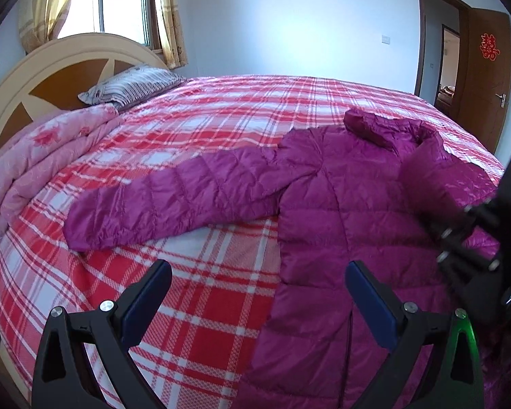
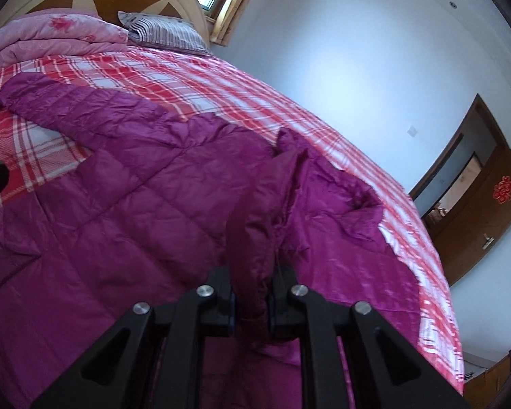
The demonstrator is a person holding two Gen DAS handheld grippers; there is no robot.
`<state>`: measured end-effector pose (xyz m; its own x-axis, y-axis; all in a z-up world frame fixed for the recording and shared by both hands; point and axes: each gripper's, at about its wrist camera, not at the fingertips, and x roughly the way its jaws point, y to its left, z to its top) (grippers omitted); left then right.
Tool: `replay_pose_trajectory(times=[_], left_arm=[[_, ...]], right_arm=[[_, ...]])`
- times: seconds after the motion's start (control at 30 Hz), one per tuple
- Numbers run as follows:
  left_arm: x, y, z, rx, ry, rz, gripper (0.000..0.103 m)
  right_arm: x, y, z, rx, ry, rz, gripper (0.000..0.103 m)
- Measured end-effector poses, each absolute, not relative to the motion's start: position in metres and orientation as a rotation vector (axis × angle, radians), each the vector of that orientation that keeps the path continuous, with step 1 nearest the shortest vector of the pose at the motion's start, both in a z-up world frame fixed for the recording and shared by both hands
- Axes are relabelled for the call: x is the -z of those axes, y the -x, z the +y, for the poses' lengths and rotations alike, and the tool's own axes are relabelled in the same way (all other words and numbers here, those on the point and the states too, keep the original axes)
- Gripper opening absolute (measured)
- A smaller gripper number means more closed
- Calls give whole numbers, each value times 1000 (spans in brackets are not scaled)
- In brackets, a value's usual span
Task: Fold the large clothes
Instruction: 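Carry the held sleeve across the jacket body with the right tool, then lay the sleeve on the jacket body and open the right tool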
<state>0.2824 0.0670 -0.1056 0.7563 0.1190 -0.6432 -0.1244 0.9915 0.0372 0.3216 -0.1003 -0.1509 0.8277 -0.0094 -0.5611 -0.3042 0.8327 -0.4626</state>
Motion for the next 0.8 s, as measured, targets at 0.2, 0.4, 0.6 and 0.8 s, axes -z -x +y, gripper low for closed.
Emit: replay_pose_trajectory(times=[0.2,0.4,0.6,0.8], left_arm=[[84,-286,63,-141,-1,653,102],[61,-291,62,-161,-8,591,102],[53,-299,50,-138,5,578,102],[65,-320,-14,-6,-84,590,102]], right_arm=[[154,-324,-93,-397,410,644,74],[130,-317,-127,-501,149,666,75],[96,-305,-162,-545,-5,612,77],[84,-332,-229,-150,38,566,56]])
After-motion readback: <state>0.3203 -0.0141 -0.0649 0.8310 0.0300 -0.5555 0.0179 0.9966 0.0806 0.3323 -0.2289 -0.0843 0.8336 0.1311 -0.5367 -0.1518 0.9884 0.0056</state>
